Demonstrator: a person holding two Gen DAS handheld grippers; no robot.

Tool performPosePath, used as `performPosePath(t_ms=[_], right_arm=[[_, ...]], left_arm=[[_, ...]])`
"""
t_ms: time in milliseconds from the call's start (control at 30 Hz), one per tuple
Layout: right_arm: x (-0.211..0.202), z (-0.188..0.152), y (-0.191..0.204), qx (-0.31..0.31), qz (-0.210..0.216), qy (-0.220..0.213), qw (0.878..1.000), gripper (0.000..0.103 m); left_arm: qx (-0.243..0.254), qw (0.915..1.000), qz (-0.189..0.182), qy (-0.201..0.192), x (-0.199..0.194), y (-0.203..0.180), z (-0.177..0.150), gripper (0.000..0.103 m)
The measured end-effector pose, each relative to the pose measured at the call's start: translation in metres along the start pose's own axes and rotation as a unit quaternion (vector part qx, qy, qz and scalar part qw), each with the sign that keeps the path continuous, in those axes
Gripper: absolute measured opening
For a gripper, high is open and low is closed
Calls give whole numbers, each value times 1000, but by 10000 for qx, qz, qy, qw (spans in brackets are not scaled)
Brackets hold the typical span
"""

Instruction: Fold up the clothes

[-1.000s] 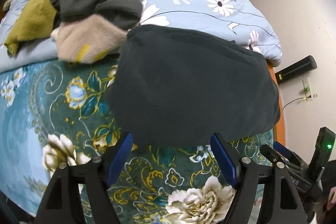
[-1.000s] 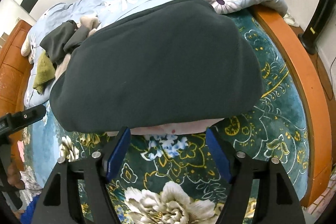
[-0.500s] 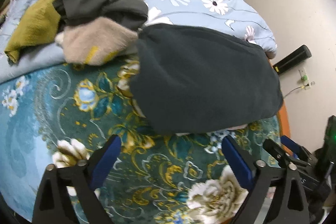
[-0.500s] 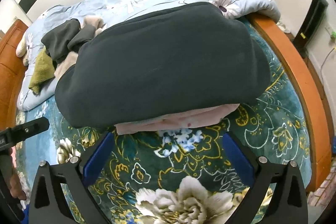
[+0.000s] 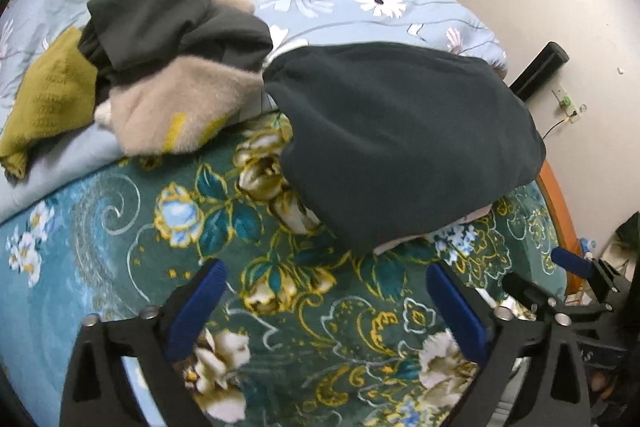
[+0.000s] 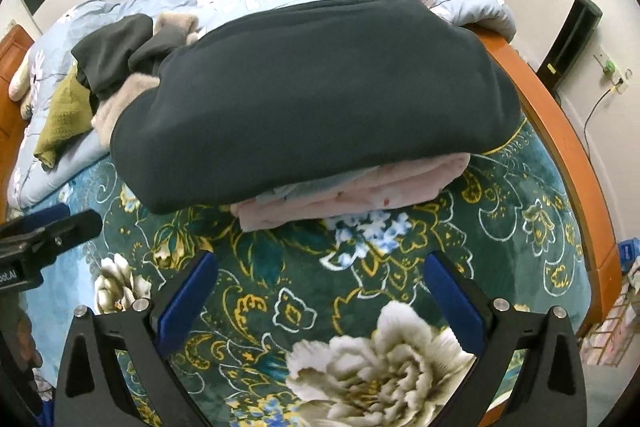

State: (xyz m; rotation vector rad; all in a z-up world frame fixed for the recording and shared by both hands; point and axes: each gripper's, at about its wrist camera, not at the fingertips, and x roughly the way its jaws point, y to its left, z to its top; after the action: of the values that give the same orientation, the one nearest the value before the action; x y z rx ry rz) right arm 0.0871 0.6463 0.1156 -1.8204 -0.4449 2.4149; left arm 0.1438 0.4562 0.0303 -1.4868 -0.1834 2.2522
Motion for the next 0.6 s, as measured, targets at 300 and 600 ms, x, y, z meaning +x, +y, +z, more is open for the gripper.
performPosePath(t_ms=[300, 600], right_arm=[[5, -5, 24, -43, -228, 149, 9996, 103], [15, -2, 27, -215, -636, 185, 9976, 103]], left_arm=[[265, 9993, -46, -261, 9, 15, 8, 103], [377, 9985, 216, -346, 23, 29, 6, 103]])
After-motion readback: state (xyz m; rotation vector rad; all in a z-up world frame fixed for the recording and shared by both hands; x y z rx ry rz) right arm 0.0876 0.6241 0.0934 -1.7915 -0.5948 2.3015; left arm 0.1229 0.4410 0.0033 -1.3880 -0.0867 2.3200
